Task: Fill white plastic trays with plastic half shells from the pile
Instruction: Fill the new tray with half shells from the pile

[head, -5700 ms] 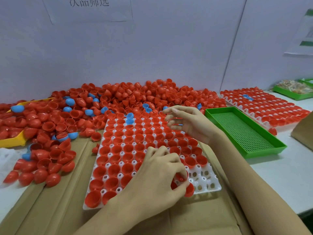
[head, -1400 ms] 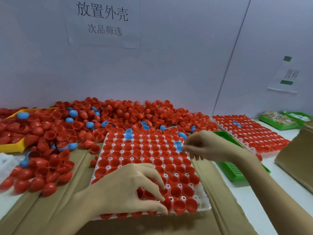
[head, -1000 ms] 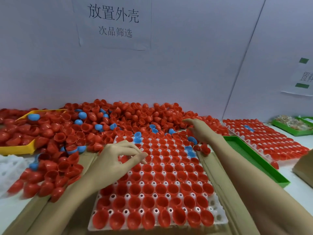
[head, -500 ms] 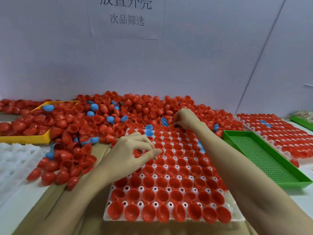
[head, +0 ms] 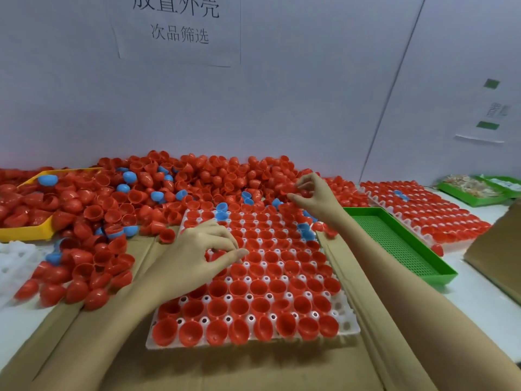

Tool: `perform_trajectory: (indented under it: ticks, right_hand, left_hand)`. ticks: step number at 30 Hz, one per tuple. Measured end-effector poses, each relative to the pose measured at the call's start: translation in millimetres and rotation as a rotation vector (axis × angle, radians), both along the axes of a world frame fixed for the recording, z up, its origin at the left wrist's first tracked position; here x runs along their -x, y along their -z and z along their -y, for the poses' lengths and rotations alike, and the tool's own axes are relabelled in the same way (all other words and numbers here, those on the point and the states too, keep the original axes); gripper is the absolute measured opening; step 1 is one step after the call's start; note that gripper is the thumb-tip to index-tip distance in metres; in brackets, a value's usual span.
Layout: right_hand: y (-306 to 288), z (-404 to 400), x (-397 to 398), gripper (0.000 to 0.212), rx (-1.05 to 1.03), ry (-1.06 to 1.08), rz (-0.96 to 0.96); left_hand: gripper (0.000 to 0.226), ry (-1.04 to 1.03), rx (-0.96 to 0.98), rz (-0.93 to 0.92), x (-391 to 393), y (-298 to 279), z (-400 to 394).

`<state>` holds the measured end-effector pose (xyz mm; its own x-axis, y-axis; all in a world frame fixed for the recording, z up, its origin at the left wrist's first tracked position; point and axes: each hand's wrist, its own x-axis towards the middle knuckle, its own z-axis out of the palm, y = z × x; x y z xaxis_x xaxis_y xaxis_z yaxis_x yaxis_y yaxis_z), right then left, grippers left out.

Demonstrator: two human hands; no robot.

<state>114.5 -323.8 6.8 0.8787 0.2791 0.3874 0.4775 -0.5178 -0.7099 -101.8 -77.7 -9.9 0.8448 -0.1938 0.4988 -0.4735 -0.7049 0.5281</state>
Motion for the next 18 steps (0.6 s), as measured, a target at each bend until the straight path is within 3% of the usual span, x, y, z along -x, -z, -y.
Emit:
perform_trajectory:
  ticks: [6,8,10,15,18]
  right_hand:
    - [6.4,28.6,36.0,0.043,-0.369,-0.028,-0.153]
    - [0.1,29.4,50.6,0.048,-0.498,-0.161,-0.241]
    - [-4.4,25.0,64.6,0.045,-0.599,-0.391,-0.386]
    - [-1.0,5.6,88.7,0.042,-0.513,-0.751,-0.523]
    - [4.9,-4.7,93.5,0.047,-0.362,-0.775,-0.493]
  left_hand:
    - [0.018,-0.047,0.006,0.037,2.2,-2.8,8.6]
    - [0.014,-0.077,0.051,0.068,3.6,-5.0,13.8]
    - [0.029,-0.087,0.131,0.071,5.2,-6.7,19.7]
    - [0.057,-0.043,0.357,-0.021,9.4,-7.8,35.5]
    - [0.052,-0.036,0.415,-0.04,9.4,-3.5,43.7]
